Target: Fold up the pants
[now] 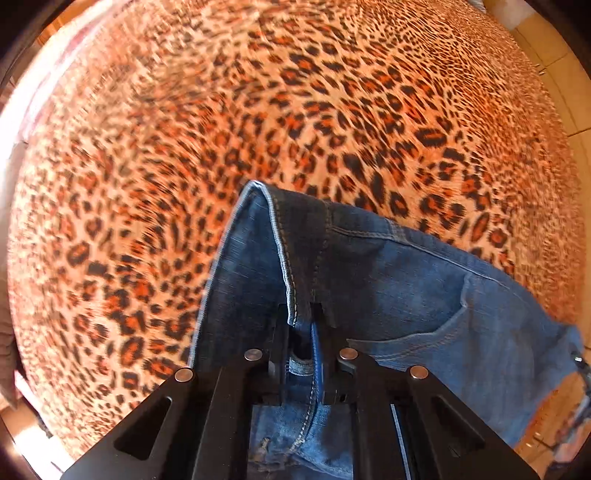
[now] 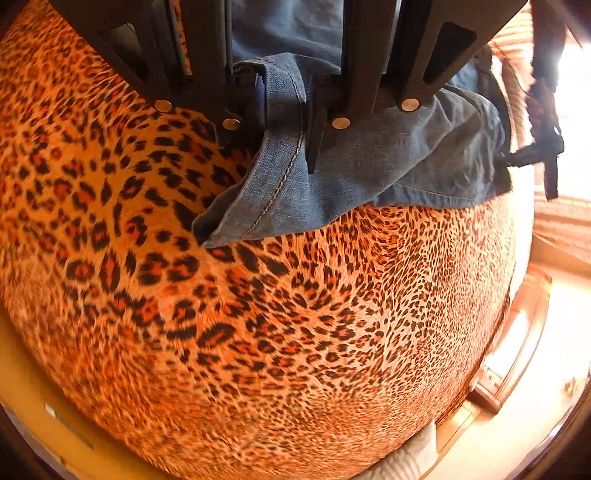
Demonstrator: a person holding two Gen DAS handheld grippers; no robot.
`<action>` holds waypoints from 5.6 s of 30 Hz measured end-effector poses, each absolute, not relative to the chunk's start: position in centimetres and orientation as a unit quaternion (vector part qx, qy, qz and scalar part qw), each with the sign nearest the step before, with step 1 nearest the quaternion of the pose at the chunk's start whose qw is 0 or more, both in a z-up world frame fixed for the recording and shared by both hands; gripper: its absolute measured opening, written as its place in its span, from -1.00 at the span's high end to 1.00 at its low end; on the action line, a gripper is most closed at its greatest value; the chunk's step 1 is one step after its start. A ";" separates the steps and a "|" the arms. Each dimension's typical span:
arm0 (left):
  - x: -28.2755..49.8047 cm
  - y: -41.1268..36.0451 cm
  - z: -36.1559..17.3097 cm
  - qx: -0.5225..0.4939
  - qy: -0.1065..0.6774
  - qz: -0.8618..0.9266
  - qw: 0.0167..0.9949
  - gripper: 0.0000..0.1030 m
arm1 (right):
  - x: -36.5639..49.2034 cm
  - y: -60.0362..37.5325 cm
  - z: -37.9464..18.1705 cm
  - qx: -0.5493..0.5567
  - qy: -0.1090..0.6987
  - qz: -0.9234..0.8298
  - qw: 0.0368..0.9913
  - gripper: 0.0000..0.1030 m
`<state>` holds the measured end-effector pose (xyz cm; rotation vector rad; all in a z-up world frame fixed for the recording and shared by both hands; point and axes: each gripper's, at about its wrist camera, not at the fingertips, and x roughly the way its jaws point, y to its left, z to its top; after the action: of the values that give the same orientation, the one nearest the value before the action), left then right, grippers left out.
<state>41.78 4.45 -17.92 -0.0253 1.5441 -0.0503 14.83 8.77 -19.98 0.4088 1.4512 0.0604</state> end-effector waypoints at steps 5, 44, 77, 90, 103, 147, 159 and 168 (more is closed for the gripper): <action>42.9 4.1 -14.9 -0.028 0.630 0.018 0.776 0.87 | 17.2 9.7 -17.1 0.139 0.626 0.007 0.767 0.71; 39.9 2.0 -16.2 0.077 0.589 0.098 0.798 0.53 | 21.9 9.4 -21.4 0.197 0.618 -0.088 0.756 0.23; 16.2 14.2 -14.9 -0.219 0.692 0.040 0.687 0.82 | -4.7 9.4 -17.7 0.243 0.649 -0.074 0.717 0.69; 12.5 7.3 -15.9 -0.119 0.716 0.068 0.685 0.78 | -6.1 5.2 -20.6 0.251 0.694 -0.125 0.663 0.64; 18.5 8.9 -5.4 -0.059 0.669 0.034 0.740 -0.02 | 1.9 3.7 -12.3 0.165 0.666 -0.111 0.719 0.23; 44.0 6.7 -15.4 -0.015 0.620 0.091 0.779 0.90 | 30.7 16.6 -15.9 0.101 0.576 0.019 0.811 0.87; 26.3 5.3 -3.5 -0.024 0.532 0.076 0.843 0.90 | 14.1 11.9 -7.6 0.159 0.519 0.045 0.839 0.87; 16.8 7.7 -13.9 -0.091 0.687 0.093 0.715 0.89 | -0.3 11.1 -17.6 0.057 0.665 -0.023 0.745 0.74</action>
<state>16.75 7.66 -13.90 -0.2011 1.5220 0.2064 -0.28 11.08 -17.65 0.1255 1.4552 -0.0498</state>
